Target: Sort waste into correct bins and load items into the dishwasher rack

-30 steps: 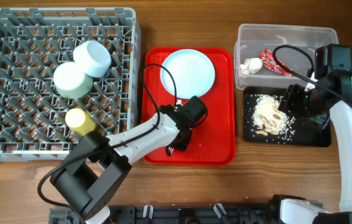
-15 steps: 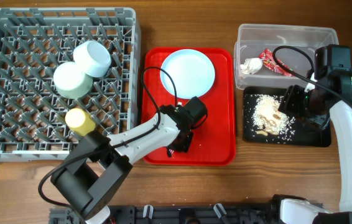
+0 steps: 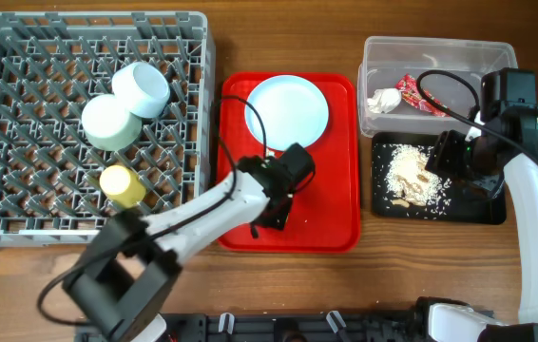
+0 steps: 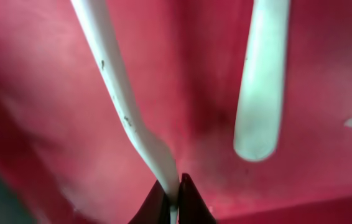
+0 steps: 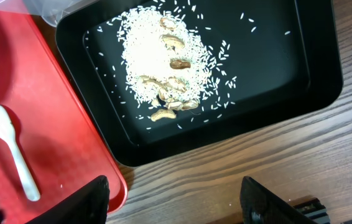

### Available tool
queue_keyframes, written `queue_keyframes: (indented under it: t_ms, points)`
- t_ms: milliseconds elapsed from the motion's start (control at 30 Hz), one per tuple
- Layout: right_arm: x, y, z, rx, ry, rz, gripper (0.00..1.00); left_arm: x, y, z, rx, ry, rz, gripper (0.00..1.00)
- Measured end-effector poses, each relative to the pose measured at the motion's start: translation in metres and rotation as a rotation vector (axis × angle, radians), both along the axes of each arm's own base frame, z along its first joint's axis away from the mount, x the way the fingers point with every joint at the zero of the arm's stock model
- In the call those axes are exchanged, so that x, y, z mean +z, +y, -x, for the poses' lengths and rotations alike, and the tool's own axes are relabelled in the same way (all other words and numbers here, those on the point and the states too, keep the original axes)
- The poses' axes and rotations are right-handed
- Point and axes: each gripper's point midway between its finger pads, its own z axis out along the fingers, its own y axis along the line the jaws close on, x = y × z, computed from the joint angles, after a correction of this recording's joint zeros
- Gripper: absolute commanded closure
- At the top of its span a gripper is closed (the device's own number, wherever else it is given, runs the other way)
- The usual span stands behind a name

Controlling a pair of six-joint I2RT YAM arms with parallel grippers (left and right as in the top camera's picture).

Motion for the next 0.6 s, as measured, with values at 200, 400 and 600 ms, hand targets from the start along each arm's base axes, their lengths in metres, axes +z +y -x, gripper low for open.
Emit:
queue_keyframes:
  t_ms: [200,400,600]
  points:
    - [0.000,0.000,0.000,0.000,0.000,0.000,0.32,0.116,0.058,-0.064,0.157,-0.272,0.111,0.96]
    - [0.000,0.000,0.000,0.000,0.000,0.000,0.32,0.104,0.147,-0.108,0.325,-0.274,0.042,0.96]
    - [0.000,0.000,0.001,0.000,0.003,0.000,0.32,0.063,0.149,-0.121,0.335,-0.173,0.068,0.61]
